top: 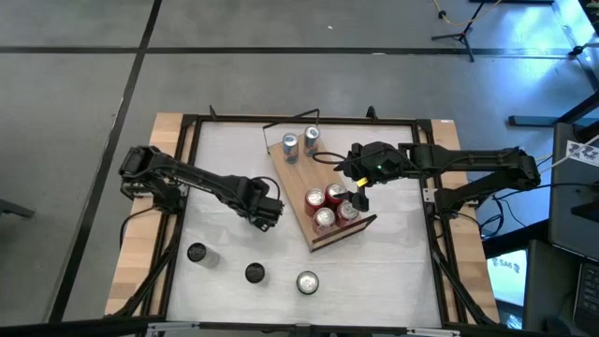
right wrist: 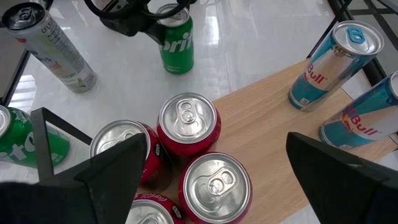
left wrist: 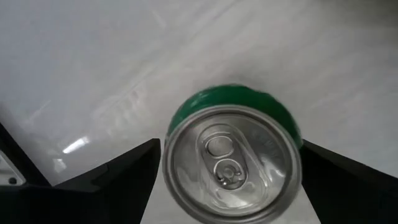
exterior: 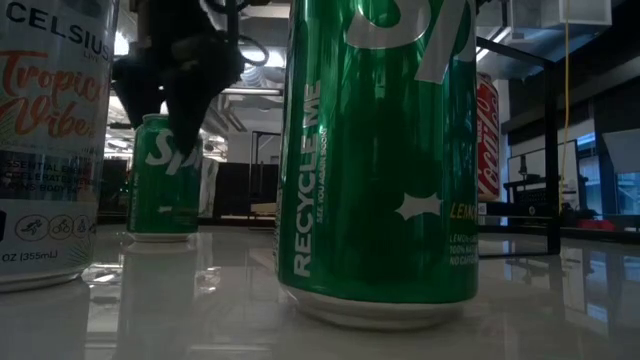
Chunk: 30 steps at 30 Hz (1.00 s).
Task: Place canned beverage on shelf
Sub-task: Put the left green soda can on the shelf
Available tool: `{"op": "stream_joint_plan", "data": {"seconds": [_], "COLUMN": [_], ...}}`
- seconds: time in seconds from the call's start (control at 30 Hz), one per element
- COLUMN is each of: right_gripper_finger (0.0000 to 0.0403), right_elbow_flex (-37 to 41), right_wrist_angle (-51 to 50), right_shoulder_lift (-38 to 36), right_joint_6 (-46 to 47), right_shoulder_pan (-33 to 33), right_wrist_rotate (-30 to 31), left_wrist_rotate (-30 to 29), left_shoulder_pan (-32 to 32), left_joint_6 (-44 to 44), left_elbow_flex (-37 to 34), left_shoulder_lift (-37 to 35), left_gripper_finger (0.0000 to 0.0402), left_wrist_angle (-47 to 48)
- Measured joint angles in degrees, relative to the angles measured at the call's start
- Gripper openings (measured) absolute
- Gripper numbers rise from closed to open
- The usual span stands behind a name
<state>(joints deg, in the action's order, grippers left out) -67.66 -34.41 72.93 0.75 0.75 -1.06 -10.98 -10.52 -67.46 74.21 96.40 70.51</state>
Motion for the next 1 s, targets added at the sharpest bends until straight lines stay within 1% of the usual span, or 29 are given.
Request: {"op": "stream_joint_plan", "data": {"seconds": [0.2, 0.53, 0.6, 0.73, 0.87, 1.0], "right_gripper_finger": [0.0379, 0.0379, 0.0379, 0.0379, 0.0379, 0.0379], "right_elbow_flex": [0.0, 0.0, 0.0, 0.0, 0.0, 0.0], "right_wrist_angle": [0.02, 0.02, 0.02, 0.02, 0.02, 0.02], "right_shoulder_lift": [0.0, 0.0, 0.0, 0.0, 0.0, 0.0], "right_joint_6": [0.01, 0.0, 0.0, 0.0, -0.01, -0.01], "right_shoulder_pan": [0.0, 0.0, 0.0, 0.0, 0.0, 0.0], "right_wrist_rotate": [0.0, 0.0, 0.0, 0.0, 0.0, 0.0], "left_wrist_rotate": [-0.4, -1.81, -1.57, -1.53, -1.58, -1.58], "left_shoulder_pan": [-0.45, -0.36, -0.38, -0.38, -0.38, -0.38], "left_joint_6": [0.08, 1.64, 1.64, 1.67, 4.01, 7.85], "left_elbow_flex": [-1.46, -1.52, -1.54, -1.52, -1.52, -1.52], "left_shoulder_lift": [0.0, 0.0, 0.0, -0.02, -0.04, -0.07], "left_gripper_finger": [0.0351, 0.0348, 0.034, 0.0311, 0.0284, 0.028], "left_wrist_angle": [-0.15, -1.21, -1.25, -1.72, -2.92, -3.94]}}
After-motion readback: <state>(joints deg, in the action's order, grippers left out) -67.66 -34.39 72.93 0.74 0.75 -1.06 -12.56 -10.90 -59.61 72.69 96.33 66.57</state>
